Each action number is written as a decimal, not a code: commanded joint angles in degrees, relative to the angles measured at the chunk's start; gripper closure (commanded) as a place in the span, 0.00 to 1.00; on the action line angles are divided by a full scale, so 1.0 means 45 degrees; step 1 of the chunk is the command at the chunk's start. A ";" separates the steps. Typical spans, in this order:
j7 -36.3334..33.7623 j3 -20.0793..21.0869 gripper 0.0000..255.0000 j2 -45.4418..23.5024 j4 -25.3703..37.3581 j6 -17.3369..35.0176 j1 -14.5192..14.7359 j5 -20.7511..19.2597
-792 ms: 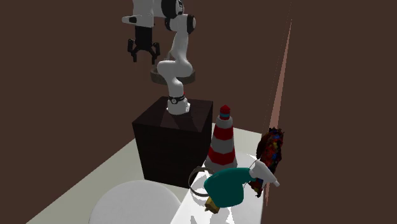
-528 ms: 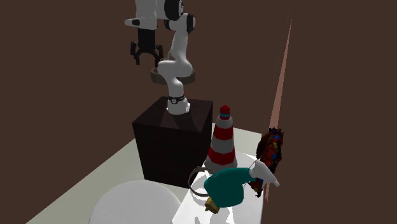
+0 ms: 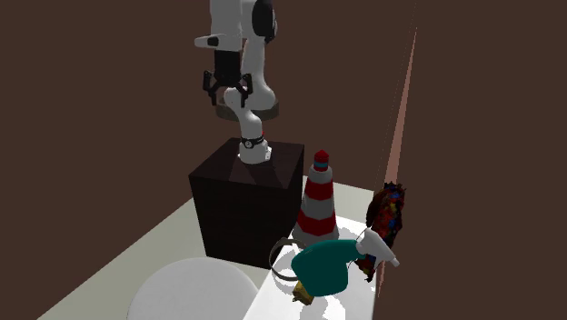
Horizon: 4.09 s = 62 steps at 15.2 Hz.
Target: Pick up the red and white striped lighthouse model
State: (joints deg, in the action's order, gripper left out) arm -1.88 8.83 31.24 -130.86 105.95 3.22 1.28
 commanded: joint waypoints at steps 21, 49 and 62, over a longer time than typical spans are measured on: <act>-0.4447 0.3337 0.00 -0.8212 0.6352 0.2324 0.1703 -0.0728; -0.5332 0.3563 1.00 -1.0276 0.8017 0.2731 0.2437 -0.1568; -0.5275 0.3625 1.00 -1.0164 0.9786 0.0864 0.2508 -0.1479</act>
